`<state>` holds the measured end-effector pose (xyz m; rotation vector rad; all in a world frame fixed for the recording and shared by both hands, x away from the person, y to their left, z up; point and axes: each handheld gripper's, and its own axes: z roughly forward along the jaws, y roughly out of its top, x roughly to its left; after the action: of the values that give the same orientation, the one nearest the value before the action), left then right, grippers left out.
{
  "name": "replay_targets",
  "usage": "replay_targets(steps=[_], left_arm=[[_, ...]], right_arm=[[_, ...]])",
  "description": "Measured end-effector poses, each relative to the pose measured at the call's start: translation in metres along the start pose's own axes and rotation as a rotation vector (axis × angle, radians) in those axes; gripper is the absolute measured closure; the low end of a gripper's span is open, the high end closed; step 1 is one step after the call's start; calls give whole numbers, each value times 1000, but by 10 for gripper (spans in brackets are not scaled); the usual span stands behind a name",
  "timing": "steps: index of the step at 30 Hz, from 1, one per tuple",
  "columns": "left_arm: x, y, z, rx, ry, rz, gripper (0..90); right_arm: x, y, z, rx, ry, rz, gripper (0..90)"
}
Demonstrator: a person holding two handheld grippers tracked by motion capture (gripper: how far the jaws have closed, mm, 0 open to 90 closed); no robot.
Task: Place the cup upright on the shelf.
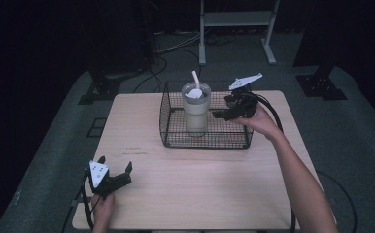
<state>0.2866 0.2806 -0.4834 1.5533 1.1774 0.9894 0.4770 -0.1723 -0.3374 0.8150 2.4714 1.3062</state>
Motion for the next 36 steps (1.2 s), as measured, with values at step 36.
replay_targets(steps=[36], left_arm=[[0, 0, 1, 2, -1, 0, 0]], right_arm=[[18, -38, -50, -47, -5, -15, 92]])
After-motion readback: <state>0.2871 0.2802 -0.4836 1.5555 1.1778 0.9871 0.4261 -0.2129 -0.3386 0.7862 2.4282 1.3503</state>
